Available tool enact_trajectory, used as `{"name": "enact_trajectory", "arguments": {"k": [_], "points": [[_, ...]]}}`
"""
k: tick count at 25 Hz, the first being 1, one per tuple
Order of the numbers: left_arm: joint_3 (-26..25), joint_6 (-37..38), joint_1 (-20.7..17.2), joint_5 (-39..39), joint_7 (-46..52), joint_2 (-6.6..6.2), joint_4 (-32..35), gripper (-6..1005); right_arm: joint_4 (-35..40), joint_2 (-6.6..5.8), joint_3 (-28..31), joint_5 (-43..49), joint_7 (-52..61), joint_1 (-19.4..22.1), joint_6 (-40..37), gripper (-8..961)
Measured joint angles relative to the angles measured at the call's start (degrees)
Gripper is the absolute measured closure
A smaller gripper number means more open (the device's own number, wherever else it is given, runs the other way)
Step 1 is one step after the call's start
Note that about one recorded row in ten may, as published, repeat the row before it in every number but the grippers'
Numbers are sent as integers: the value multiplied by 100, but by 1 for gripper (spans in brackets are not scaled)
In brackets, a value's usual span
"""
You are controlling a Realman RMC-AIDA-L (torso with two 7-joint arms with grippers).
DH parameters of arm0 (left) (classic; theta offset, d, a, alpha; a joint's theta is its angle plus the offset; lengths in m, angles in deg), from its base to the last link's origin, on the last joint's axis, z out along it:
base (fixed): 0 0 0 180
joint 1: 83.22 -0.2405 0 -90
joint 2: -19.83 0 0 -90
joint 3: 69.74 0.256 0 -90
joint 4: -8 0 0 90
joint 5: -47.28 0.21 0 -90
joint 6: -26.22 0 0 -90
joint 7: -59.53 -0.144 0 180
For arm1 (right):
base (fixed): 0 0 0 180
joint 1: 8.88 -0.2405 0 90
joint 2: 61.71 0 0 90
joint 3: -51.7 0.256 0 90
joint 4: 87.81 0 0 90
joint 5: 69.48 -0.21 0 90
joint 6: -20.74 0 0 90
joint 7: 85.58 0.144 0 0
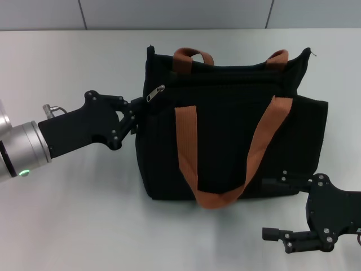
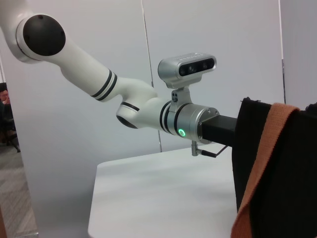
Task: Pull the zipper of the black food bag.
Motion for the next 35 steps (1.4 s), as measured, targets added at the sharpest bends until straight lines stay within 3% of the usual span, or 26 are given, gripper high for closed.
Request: {"name": "enact_trajectory", "arguments": {"k": [3,14,24,30,35], "points": [[-24,29,-28,-7,9,0,16,983,0,0,0,0,0,1,0,208],[-357,583,-204,-109,-217,1,-7,983,-80,0,3,-4,0,-28,-56,218],[-400,753,-246,-167,-369,17,-30,983,-98,0,61,-296,47,-71,-784,227],[-404,798,-265,-196,-377,22,-41,982,-125,0,45,-1072,881,-165,-1129,233],[-404,997,-309,-392,-522,20,-115,982,-125,-11,61,-1555,2034,-476,-1199,237]]}}
